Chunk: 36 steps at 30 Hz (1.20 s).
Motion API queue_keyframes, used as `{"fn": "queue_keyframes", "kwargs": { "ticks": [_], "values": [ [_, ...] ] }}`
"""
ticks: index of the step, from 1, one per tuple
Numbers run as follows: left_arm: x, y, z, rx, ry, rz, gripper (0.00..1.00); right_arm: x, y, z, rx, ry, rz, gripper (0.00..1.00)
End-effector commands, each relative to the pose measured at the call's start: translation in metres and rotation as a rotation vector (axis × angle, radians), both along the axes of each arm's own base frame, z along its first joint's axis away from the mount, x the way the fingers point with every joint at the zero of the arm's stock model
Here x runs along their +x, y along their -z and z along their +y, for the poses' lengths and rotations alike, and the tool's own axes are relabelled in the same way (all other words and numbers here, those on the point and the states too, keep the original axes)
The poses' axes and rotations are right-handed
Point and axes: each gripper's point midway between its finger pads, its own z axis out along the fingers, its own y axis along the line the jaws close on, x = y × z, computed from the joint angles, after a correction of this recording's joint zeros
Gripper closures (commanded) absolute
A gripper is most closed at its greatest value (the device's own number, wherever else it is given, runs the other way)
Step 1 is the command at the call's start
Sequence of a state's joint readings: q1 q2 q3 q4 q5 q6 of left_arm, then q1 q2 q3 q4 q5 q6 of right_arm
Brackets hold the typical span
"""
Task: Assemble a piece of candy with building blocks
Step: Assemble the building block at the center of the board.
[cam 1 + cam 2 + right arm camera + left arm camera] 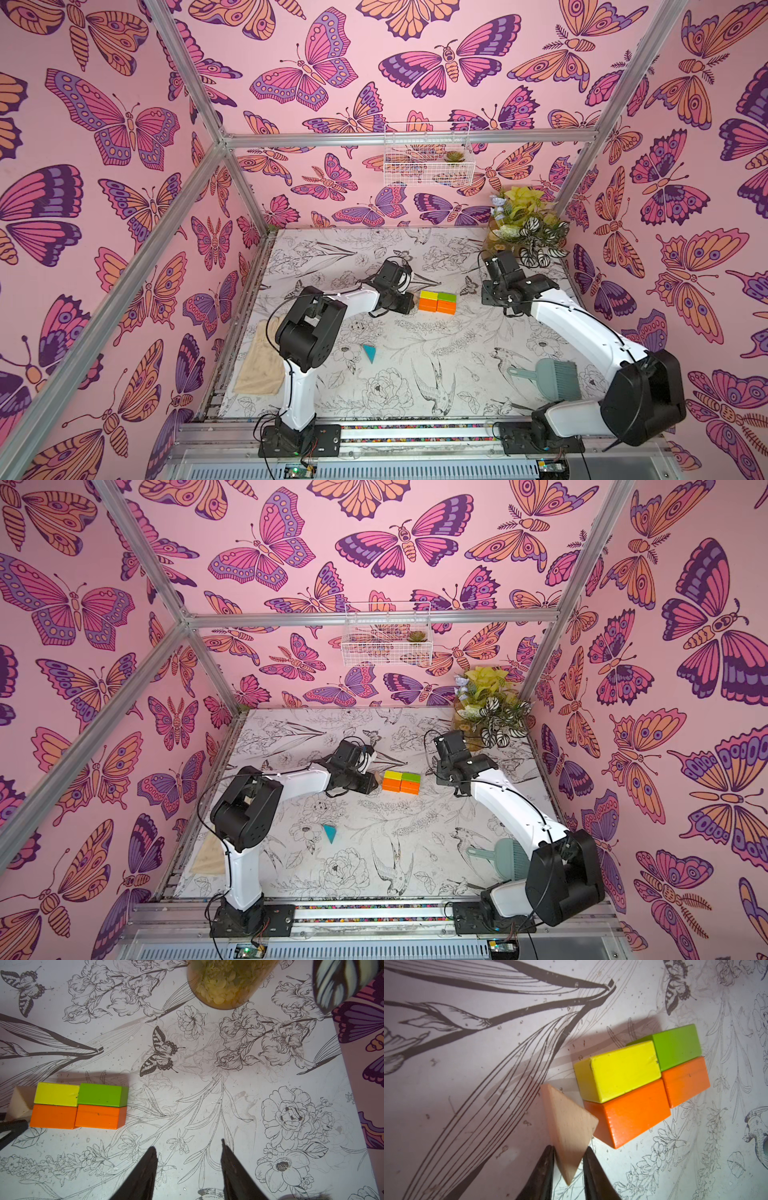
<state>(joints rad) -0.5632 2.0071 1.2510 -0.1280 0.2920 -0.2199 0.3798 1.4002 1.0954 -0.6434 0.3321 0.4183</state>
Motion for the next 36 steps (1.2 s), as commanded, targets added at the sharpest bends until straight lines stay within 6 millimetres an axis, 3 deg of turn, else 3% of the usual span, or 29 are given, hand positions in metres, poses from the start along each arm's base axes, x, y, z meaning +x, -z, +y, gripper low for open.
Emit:
{"fn": "queue_keyframes", "kwargs": {
  "ticks": [1,22,36],
  "values": [
    [0.003,0.003,-0.001,-0.001,0.016,0.003,0.72,0.002,-0.007,-0.004,-0.011,0.011,-0.008,0.48],
    [0.009,0.002,-0.007,-0.012,0.027,-0.002,0.72,0.001,-0.006,-0.004,-0.013,0.009,-0.004,0.48],
    [0.001,0.005,0.009,0.003,0.011,0.015,0.71,0.004,-0.002,0.002,0.009,-0.004,0.009,0.48]
  ]
}}
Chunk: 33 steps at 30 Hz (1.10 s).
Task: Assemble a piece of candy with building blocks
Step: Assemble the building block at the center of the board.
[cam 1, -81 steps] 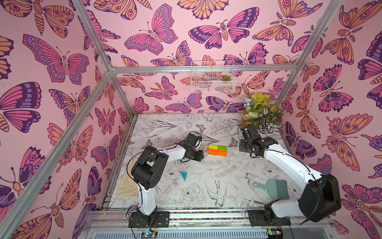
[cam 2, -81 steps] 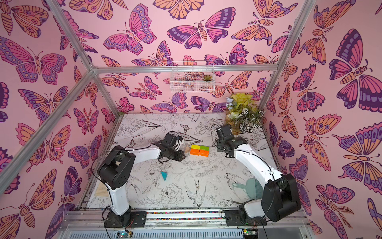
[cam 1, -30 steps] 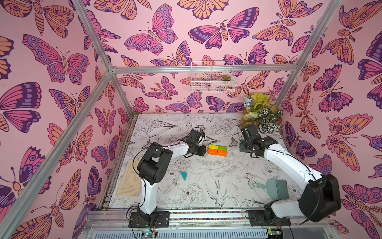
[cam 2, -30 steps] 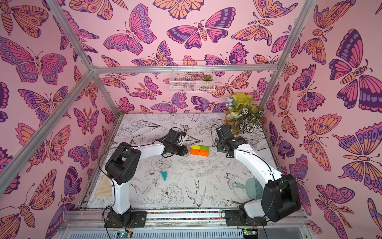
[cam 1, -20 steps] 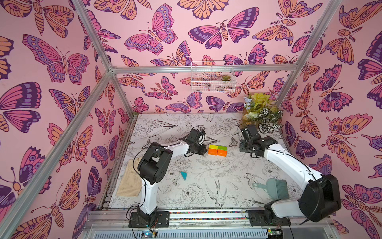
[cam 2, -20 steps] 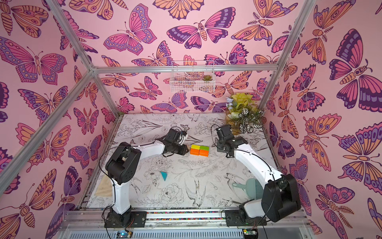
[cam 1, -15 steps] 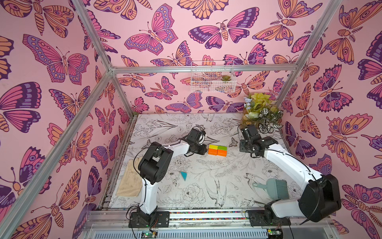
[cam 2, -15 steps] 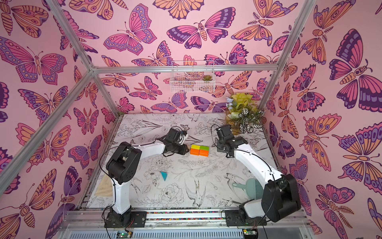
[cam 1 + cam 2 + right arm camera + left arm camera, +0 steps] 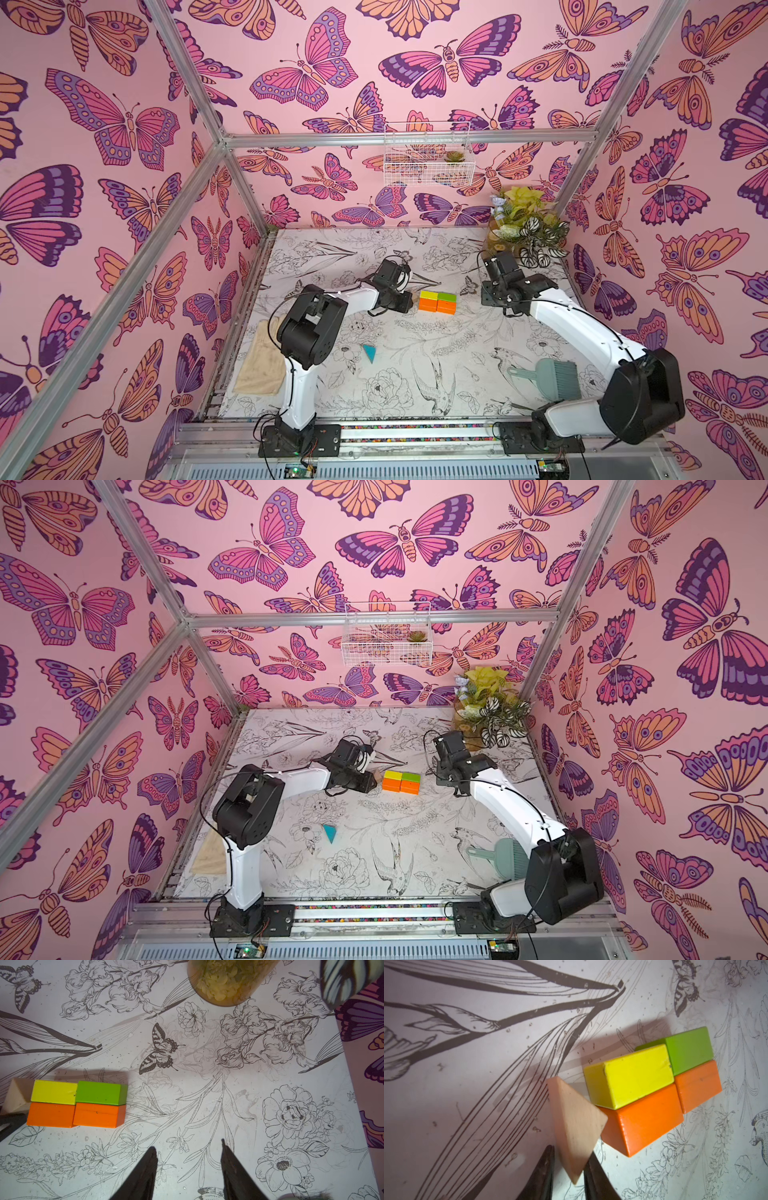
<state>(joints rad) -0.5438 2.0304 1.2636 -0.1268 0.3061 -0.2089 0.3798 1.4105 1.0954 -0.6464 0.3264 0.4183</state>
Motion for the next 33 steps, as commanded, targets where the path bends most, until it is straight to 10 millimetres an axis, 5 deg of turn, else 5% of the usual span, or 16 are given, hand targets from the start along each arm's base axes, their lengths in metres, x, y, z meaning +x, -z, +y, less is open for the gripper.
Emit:
{"fn": "queue_keyframes", "kwargs": {
  "ticks": [1,29,33],
  "values": [
    [-0.005,0.0,0.004,0.003,0.013,0.007,0.71,0.004,-0.005,0.001,0.008,0.0,-0.003,0.48],
    [-0.004,-0.007,0.0,-0.024,0.006,0.016,0.71,0.004,-0.004,0.006,0.022,-0.028,0.004,0.48],
    [-0.006,-0.033,-0.001,-0.059,0.012,-0.027,0.56,0.003,-0.011,0.006,0.013,-0.042,-0.014,0.47]
  ]
}}
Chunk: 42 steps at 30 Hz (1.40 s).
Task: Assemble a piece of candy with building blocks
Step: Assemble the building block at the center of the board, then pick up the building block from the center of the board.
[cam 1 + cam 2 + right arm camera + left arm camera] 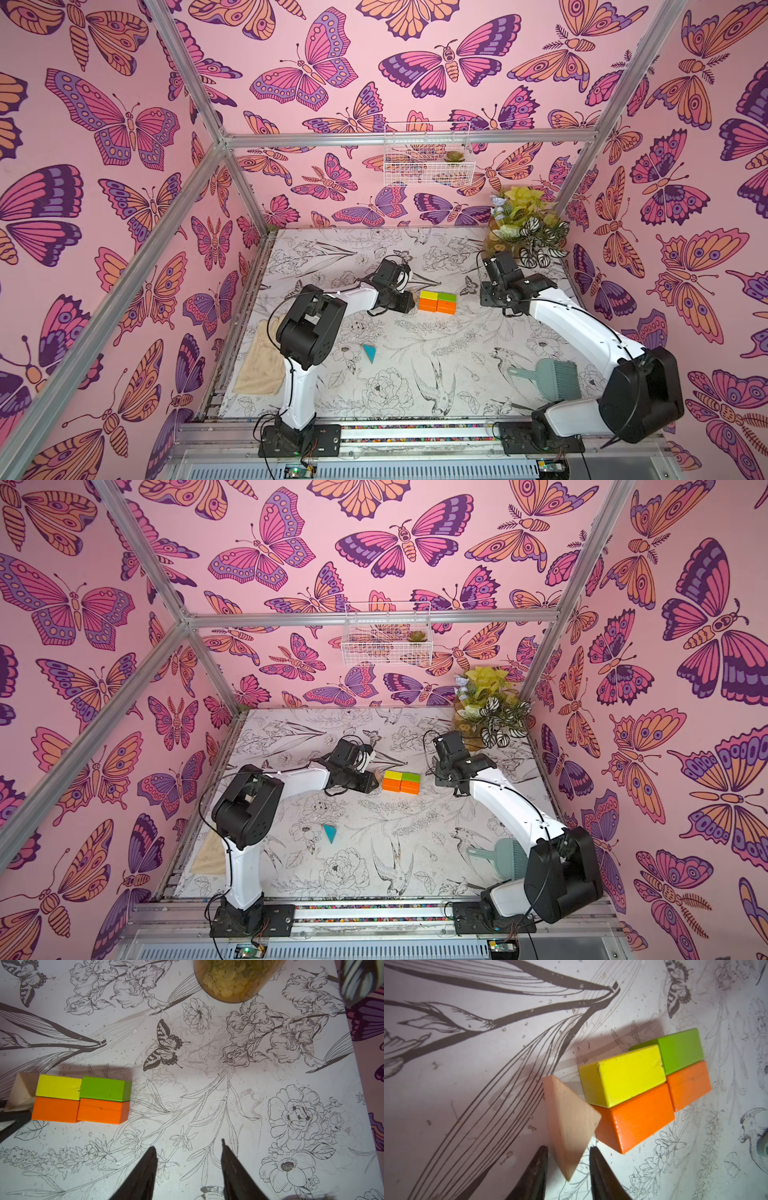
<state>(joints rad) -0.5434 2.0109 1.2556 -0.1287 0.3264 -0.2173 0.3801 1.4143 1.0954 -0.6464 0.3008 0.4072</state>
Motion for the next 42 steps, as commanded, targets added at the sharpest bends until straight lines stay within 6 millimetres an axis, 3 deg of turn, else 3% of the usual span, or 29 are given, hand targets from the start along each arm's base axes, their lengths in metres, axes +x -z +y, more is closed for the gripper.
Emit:
{"fn": "queue_keyframes", "kwargs": {
  "ticks": [1,7,9,11,13,15,17,20,23,26,29,33,38,39,42],
  "values": [
    [-0.003,-0.036,0.0,-0.052,0.013,-0.05,0.52,0.003,-0.017,0.003,-0.01,-0.026,-0.037,0.47],
    [-0.012,-0.097,-0.008,-0.16,0.063,-0.138,0.42,0.003,-0.031,0.024,-0.012,-0.105,-0.076,0.46],
    [-0.017,-0.115,-0.003,-0.178,0.059,-0.17,0.42,0.002,-0.039,0.042,-0.008,-0.16,-0.094,0.46],
    [-0.022,-0.133,0.009,-0.209,0.025,-0.2,0.42,-0.002,-0.048,0.074,-0.016,-0.258,-0.128,0.46],
    [-0.024,-0.155,0.033,-0.275,-0.053,-0.247,0.42,-0.008,-0.055,0.112,-0.015,-0.372,-0.159,0.45],
    [-0.021,-0.172,0.072,-0.351,-0.203,-0.299,0.39,-0.017,-0.054,0.154,0.013,-0.499,-0.172,0.45],
    [-0.022,-0.182,0.132,-0.406,-0.436,-0.355,0.32,-0.032,-0.048,0.203,0.086,-0.645,-0.158,0.45],
    [-0.037,-0.173,0.199,-0.402,-0.677,-0.412,0.31,-0.055,-0.031,0.259,0.162,-0.81,-0.098,0.44],
    [-0.059,-0.164,0.234,-0.34,-0.805,-0.437,0.3,-0.074,-0.016,0.297,0.171,-0.926,-0.043,0.44],
    [-0.079,-0.156,0.26,-0.277,-0.92,-0.451,0.29,-0.09,0.002,0.323,0.169,-0.999,0.033,0.44],
    [-0.093,-0.156,0.279,-0.271,-1.006,-0.486,0.27,-0.103,0.02,0.341,0.143,-1.053,0.109,0.44],
    [-0.102,-0.15,0.291,-0.28,-1.053,-0.496,0.24,-0.118,0.037,0.353,0.105,-1.097,0.168,0.42],
    [-0.103,-0.136,0.295,-0.274,-1.07,-0.453,0.24,-0.125,0.058,0.356,0.069,-1.09,0.21,0.36],
    [-0.103,-0.134,0.296,-0.268,-1.077,-0.445,0.24,-0.124,0.062,0.356,0.061,-1.084,0.219,0.28],
    [-0.102,-0.132,0.3,-0.269,-1.088,-0.44,0.24,-0.123,0.072,0.356,0.035,-1.077,0.239,0.26]
  ]
}}
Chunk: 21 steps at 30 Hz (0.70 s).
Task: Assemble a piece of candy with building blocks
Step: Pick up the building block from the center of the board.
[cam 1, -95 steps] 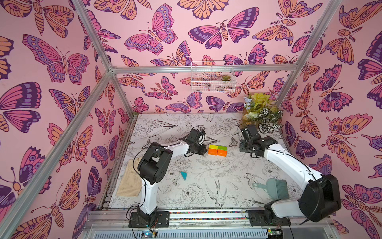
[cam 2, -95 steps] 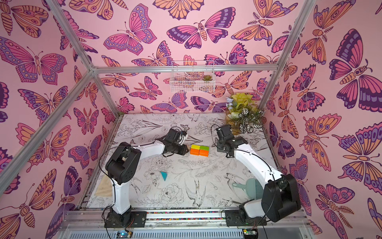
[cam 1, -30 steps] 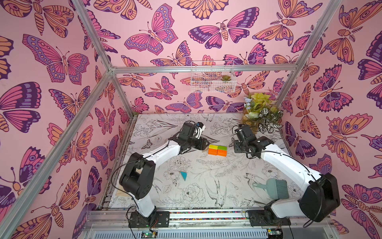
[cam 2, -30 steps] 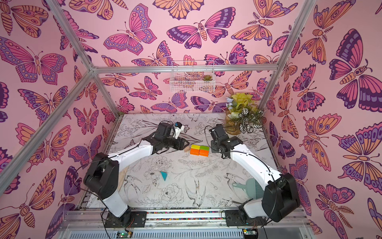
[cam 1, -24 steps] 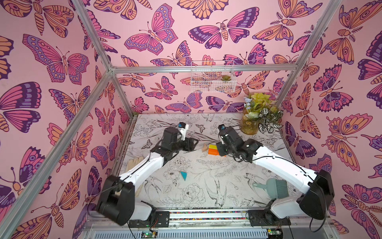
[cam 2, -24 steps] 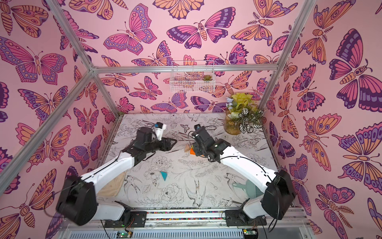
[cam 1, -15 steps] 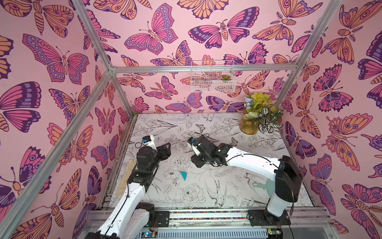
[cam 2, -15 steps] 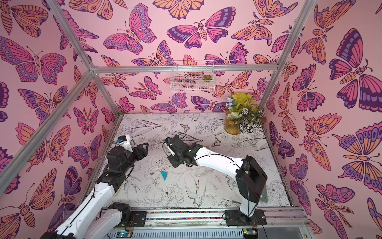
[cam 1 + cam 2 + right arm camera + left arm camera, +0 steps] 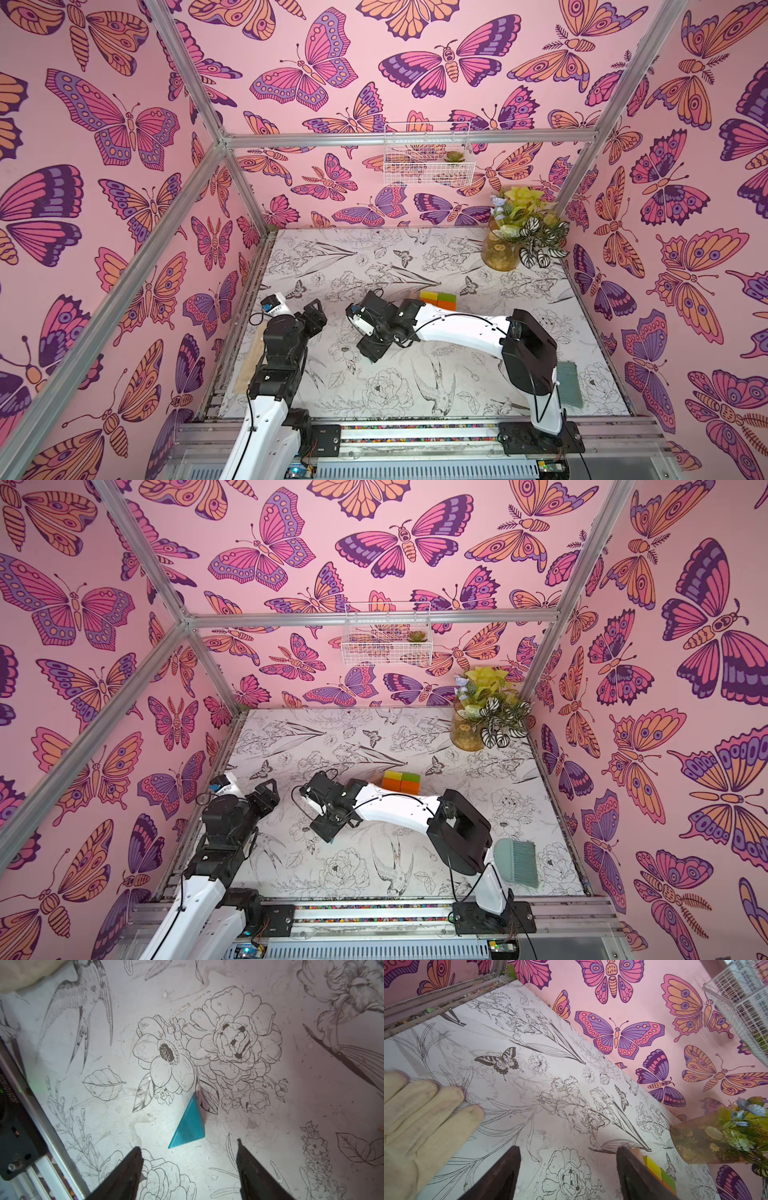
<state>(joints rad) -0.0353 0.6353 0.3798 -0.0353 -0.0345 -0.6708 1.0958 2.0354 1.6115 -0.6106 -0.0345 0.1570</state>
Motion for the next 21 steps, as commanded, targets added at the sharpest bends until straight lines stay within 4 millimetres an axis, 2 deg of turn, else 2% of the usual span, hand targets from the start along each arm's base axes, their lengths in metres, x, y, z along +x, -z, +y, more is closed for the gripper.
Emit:
{"fn": "queue_keyframes", "kwargs": {
  "ticks": [1,9,21],
  "values": [
    [-0.002,0.012,0.006,-0.009,-0.024,0.029,0.24,0.0,0.008,-0.002,-0.048,0.007,0.01,0.26],
    [-0.001,0.014,0.008,-0.023,-0.024,0.035,0.24,-0.002,0.031,0.001,-0.085,-0.003,0.044,0.26],
    [0.0,0.013,0.011,-0.022,-0.028,0.032,0.24,0.002,0.039,0.006,-0.077,0.012,0.04,0.32]
  ]
}}
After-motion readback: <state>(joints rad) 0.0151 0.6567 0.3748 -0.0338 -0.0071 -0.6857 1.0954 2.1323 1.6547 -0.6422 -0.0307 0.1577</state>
